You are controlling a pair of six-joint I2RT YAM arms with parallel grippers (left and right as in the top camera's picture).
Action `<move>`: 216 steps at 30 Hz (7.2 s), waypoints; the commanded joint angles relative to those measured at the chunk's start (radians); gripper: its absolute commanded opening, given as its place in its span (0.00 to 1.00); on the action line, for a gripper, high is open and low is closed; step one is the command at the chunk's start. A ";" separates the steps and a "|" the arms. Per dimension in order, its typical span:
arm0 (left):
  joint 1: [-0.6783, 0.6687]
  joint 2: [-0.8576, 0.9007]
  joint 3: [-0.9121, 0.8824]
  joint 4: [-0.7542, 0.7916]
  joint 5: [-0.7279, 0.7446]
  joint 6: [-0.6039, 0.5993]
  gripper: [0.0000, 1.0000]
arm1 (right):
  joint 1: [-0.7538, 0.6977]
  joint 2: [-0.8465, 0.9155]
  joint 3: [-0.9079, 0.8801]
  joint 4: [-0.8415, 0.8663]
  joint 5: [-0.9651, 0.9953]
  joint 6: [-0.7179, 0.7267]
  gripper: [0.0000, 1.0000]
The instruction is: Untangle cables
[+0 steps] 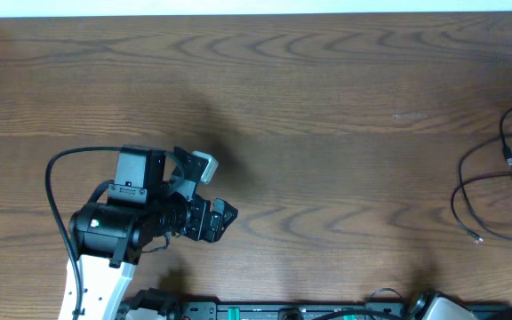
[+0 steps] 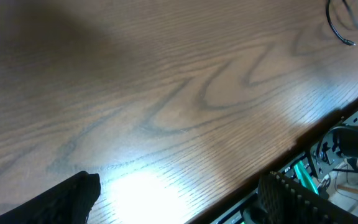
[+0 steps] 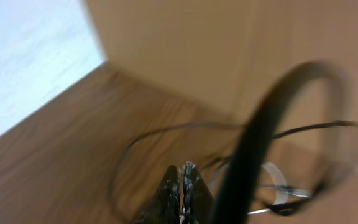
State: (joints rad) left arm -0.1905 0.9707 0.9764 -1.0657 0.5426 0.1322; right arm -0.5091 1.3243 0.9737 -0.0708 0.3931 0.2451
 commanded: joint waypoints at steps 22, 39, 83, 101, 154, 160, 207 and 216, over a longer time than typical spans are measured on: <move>0.004 0.002 -0.004 -0.030 -0.001 0.016 0.87 | -0.441 0.381 0.008 0.063 -0.862 0.327 0.01; 0.004 0.002 -0.004 -0.029 0.014 0.053 0.92 | -0.286 0.431 0.059 0.664 -1.472 0.398 0.99; 0.004 0.002 -0.004 -0.048 0.097 0.130 0.93 | -0.314 0.267 0.196 -0.661 -0.890 0.718 0.99; 0.004 -0.002 -0.004 -0.040 0.097 0.163 0.93 | -0.314 -0.343 0.196 -0.916 -0.642 0.226 0.99; 0.004 -0.329 0.037 -0.026 0.016 0.087 0.93 | 0.208 -0.230 0.150 -0.742 -1.232 -0.562 0.99; 0.004 -0.591 0.105 -0.026 -0.201 -0.056 0.93 | 0.398 -0.158 0.150 -0.660 -1.186 -0.564 0.99; 0.004 -0.813 0.121 -0.064 -0.406 -0.085 0.94 | 0.546 0.639 0.047 -0.487 -0.146 0.418 0.02; 0.004 -0.813 0.121 -0.064 -0.406 -0.085 0.94 | 0.507 0.639 -0.113 -0.381 -0.062 0.616 0.02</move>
State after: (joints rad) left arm -0.1905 0.1596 1.0946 -1.1282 0.1505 0.0517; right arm 0.0315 1.8584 0.9947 -0.4454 0.3538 0.7479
